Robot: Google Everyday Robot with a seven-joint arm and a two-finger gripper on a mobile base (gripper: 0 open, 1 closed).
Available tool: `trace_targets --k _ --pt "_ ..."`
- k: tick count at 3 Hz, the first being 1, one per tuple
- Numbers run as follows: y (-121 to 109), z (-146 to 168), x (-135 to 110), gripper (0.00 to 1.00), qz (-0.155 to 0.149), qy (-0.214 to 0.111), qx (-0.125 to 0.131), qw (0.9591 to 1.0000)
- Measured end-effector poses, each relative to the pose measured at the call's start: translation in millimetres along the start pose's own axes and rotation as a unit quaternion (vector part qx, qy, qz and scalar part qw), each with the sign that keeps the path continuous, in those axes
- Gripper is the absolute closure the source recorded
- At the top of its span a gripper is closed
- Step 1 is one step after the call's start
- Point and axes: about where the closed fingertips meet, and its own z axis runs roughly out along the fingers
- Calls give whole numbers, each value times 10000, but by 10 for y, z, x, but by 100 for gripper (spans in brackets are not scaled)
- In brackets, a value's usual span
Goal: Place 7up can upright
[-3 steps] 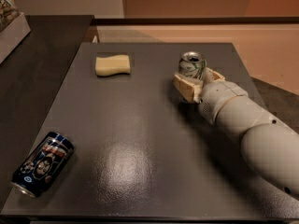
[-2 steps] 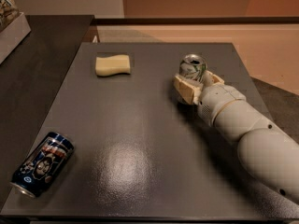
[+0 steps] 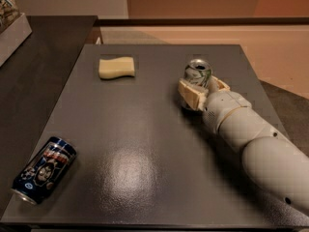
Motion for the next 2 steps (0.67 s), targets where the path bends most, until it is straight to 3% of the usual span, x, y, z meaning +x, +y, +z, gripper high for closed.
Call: trace_targets --k 1,2 --pt "-15 5 8 11 -7 3 10 10000" --pt "-27 9 16 0 -14 5 18 10000"
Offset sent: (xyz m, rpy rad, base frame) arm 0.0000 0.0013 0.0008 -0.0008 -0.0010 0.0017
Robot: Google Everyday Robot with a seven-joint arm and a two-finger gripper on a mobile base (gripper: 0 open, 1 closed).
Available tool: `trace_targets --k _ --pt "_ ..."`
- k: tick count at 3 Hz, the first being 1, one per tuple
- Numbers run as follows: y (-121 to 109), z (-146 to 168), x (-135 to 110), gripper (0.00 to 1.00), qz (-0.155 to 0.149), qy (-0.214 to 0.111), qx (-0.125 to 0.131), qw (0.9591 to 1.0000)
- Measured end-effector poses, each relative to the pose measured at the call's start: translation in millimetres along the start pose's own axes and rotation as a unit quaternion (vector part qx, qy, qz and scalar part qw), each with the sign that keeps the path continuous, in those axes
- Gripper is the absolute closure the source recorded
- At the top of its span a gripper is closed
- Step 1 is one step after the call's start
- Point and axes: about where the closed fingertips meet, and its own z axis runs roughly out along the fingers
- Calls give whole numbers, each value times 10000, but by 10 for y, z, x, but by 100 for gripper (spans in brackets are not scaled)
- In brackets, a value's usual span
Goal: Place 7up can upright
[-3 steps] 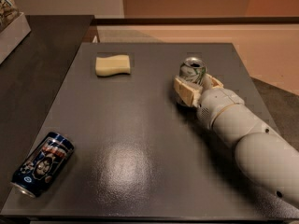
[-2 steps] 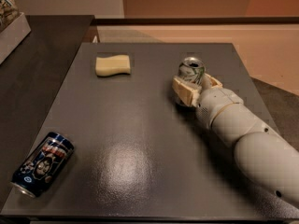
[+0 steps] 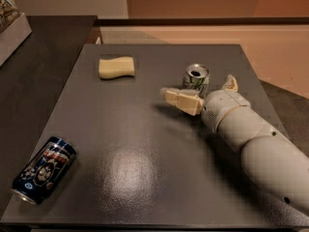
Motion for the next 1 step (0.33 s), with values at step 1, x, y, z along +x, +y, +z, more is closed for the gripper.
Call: trace_targets --k 1 --pt "-1 0 0 0 0 0 0 10000"
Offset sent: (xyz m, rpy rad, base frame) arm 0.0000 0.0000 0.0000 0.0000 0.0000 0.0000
